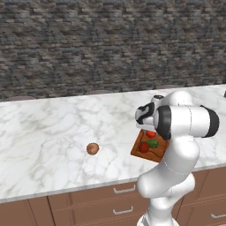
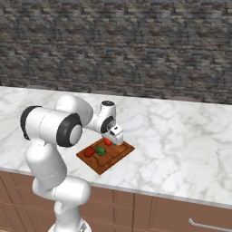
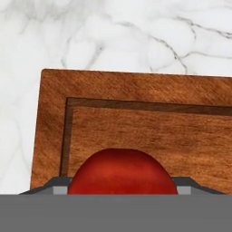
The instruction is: Place the avocado, onion, tomato, and bell pepper on the cutting board.
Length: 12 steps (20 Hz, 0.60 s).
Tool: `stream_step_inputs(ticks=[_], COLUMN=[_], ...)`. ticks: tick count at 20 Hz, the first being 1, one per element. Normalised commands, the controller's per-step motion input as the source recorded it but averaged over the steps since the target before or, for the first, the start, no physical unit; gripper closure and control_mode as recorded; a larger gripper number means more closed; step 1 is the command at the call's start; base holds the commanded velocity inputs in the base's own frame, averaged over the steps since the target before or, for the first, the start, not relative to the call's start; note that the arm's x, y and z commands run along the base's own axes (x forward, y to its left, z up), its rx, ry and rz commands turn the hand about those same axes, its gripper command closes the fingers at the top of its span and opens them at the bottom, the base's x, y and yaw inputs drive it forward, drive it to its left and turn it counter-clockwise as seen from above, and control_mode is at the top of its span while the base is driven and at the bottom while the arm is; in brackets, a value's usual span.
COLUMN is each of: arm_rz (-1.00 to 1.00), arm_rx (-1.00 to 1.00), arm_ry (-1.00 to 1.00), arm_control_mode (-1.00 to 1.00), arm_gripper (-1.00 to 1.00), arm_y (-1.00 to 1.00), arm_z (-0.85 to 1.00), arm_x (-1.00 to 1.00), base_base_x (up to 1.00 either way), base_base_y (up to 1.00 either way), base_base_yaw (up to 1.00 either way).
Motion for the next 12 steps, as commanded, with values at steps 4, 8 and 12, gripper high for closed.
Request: stream_step_inputs(ticks=[4, 8, 12], arm_rz=[0.00, 0.00, 0.00], arm_rx=[0.00, 0.00, 0.00], arm_ry=[0.06, 0.04, 0.00], arm_control_mode=[-1.00, -1.00, -1.00], arm_gripper=[1.00, -1.00, -1.00], arm_y=[0.11, 0.10, 0.03], arm_z=[-0.23, -0.22, -0.02], arm_x=[0.00, 0.00, -0.06], base_base_x=[0.00, 0.00, 0.00], base_base_y=[0.00, 0.00, 0.00], base_base_yaw=[0.00, 0.00, 0.00])
